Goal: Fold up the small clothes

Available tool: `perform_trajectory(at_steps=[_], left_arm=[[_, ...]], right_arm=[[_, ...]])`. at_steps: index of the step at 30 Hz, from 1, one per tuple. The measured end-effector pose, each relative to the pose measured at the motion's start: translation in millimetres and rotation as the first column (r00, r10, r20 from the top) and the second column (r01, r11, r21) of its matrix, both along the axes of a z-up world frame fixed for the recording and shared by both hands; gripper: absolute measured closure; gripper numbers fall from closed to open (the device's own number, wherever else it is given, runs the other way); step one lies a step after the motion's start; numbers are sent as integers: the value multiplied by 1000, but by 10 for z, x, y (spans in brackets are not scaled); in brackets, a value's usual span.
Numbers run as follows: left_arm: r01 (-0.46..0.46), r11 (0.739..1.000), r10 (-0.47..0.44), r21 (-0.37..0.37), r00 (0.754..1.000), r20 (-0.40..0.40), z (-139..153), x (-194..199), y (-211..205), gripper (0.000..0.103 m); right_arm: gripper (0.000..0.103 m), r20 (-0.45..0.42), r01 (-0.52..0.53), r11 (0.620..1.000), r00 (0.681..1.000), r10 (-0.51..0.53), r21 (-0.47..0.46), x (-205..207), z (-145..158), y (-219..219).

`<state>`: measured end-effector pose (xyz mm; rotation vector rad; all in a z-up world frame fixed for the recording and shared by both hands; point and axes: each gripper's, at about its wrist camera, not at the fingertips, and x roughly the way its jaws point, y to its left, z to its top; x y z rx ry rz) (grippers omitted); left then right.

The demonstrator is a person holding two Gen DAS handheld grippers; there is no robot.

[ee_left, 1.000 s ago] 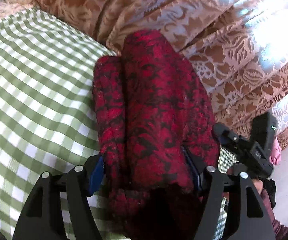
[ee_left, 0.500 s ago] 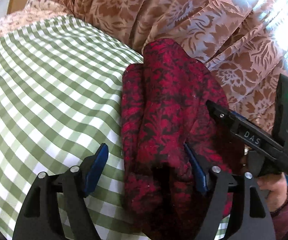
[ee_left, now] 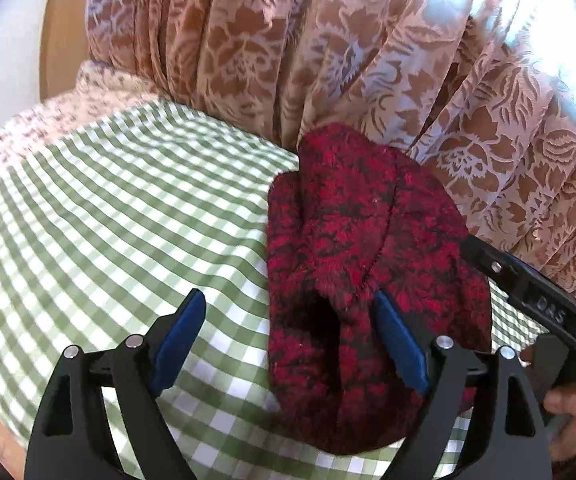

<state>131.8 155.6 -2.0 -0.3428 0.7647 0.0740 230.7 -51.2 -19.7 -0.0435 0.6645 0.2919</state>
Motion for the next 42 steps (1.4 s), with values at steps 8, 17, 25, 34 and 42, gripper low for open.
perform_trajectory(at_steps=[8,17,25,34,42], left_arm=[[-45,992,40,119,998,43,244,-317,-111,11],[-61,983,54,171,998,44,289,-681,-242,5],[-61,978,55,199,998,38,283,-968,-344,3],[-64,967,58,248,998,29,308,-1116,-444,2],[-87,958,71,274,995,69,419,-1188,-490,2]], right_arm=[[4,44,42,999,998,-41,-20,-517,72,-111],[4,67,118,992,991,-115,-47,-1033,-54,-251],[4,69,155,988,986,-153,-25,-1372,-119,-362],[4,108,146,987,984,-139,-62,-1573,-101,-363],[4,125,167,985,979,-159,-53,-1654,-77,-407]])
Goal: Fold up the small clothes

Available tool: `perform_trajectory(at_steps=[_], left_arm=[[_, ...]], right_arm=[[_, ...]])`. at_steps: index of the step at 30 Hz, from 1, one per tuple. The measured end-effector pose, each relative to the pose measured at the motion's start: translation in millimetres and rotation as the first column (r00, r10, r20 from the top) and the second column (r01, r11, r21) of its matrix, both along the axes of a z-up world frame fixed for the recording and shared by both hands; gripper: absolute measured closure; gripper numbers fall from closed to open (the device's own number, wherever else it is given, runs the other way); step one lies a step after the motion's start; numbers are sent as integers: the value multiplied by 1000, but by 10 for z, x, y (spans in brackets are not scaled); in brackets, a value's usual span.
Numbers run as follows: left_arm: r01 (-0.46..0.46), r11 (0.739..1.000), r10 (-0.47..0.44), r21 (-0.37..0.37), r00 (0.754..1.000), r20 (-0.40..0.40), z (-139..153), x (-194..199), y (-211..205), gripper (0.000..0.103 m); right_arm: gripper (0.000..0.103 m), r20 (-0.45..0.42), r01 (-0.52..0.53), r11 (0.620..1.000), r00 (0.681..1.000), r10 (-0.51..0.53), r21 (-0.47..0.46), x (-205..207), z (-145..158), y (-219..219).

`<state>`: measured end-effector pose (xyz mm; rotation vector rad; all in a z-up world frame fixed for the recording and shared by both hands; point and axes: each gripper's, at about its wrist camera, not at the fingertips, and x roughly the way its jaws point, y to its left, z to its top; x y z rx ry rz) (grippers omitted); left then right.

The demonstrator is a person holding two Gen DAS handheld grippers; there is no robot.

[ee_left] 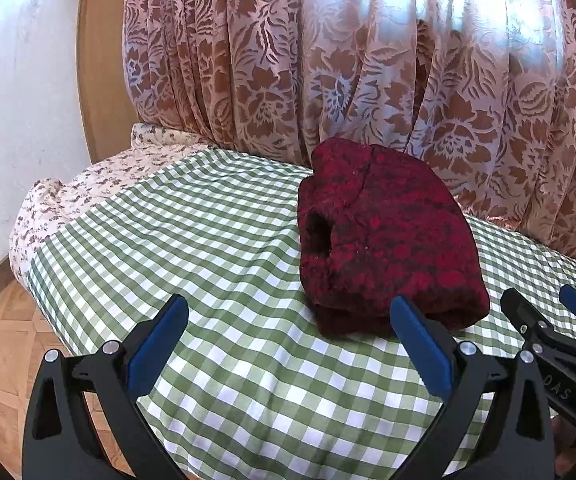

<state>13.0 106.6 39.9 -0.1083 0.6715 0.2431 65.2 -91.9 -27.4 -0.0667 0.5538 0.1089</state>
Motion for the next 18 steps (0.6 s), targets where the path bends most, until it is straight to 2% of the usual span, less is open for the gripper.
perform_trajectory(at_steps=[18], left_arm=[[6,1000,-6,11,1000,3,-4,-19,-24,2]], right_arm=[[4,15,-1,1000,1000,1,-1,-9,37,40]])
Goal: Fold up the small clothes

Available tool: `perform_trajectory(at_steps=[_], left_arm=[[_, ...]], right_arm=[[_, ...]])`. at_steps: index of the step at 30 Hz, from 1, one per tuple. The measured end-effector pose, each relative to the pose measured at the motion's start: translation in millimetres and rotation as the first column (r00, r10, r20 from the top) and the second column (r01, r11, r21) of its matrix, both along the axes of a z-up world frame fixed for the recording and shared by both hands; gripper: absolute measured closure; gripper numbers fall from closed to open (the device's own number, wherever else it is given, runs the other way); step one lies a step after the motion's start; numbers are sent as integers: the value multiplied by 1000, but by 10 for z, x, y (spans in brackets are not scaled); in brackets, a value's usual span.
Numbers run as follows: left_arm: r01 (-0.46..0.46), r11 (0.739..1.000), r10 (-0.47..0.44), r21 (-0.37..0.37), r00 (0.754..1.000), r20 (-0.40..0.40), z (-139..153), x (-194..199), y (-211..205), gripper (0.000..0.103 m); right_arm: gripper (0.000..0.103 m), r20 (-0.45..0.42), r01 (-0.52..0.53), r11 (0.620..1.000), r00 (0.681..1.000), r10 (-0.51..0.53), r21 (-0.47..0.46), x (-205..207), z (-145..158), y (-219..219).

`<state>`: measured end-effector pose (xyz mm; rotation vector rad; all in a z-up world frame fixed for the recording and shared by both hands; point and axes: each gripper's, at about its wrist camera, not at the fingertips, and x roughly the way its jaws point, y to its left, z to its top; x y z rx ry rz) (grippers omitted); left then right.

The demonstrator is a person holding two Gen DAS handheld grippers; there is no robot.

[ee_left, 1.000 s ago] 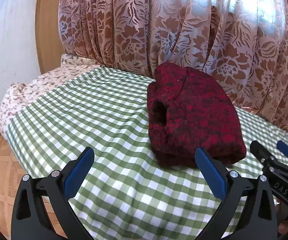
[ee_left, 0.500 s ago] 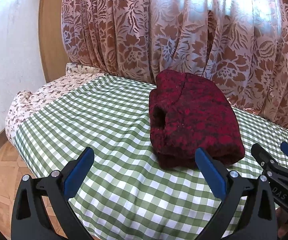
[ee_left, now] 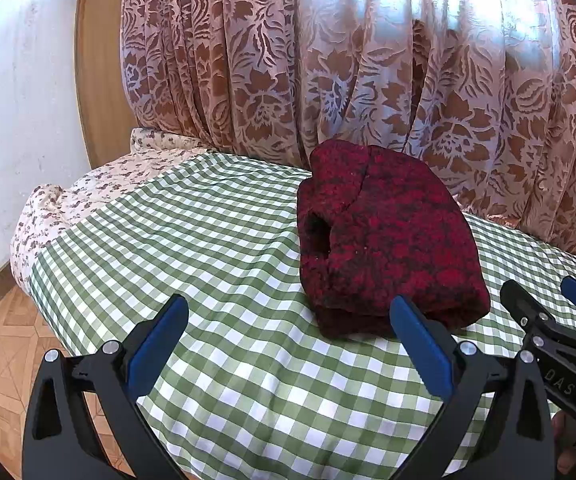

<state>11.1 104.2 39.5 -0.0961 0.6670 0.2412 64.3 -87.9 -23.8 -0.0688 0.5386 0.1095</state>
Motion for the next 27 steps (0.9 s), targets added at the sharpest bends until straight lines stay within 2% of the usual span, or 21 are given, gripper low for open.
perform_trajectory(at_steps=[27], left_arm=[[-26,1000,27,-13,999,19,103,-76,90,2]], right_arm=[[4,5,-20,1000,1000,20,-9,-54,32,86]])
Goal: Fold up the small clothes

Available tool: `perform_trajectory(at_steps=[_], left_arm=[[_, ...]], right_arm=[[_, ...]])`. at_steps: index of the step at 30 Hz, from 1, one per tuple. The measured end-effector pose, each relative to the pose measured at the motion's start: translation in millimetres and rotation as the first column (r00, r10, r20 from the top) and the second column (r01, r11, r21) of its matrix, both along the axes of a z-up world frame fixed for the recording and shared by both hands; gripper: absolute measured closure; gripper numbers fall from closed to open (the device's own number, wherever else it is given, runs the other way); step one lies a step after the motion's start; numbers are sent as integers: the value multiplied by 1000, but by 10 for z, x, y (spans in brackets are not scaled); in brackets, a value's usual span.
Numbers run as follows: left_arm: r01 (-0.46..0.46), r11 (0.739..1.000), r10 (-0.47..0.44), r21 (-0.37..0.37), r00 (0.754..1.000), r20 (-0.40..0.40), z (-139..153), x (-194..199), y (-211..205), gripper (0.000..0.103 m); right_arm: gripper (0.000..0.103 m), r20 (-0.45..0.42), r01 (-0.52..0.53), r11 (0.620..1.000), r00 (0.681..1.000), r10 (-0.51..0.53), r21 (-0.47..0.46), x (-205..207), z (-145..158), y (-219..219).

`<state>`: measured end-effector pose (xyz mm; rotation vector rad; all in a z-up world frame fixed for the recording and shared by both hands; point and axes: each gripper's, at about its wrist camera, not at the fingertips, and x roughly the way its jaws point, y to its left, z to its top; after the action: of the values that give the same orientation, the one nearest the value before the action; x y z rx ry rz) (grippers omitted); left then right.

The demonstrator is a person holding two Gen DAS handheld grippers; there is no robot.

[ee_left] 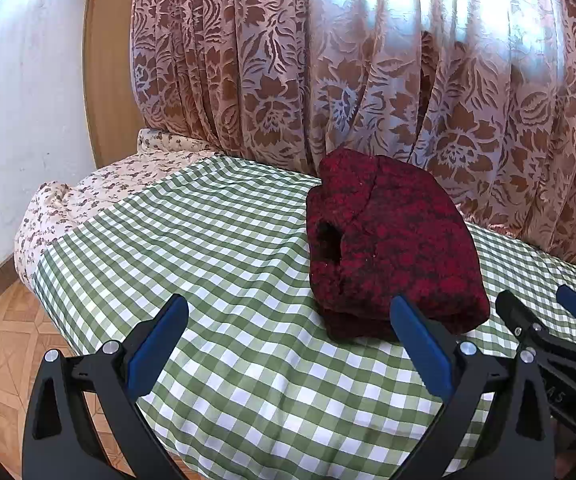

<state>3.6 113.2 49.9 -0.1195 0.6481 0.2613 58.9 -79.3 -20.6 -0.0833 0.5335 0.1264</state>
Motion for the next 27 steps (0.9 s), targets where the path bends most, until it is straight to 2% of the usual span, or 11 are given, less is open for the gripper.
perform_trajectory(at_steps=[15,22,27], left_arm=[[-3,1000,3,-1,1000,-3,11,30,14,2],[-16,1000,16,18,1000,-11,-58,69,13,3],[-22,1000,22,5,999,-35,-143,89,24,2]], right_arm=[[4,-21,-4,1000,1000,4,6,28,-80,11],[4,-34,-4,1000,999,5,8,62,-109,4],[4,-41,-4,1000,999,4,11,75,-116,8]])
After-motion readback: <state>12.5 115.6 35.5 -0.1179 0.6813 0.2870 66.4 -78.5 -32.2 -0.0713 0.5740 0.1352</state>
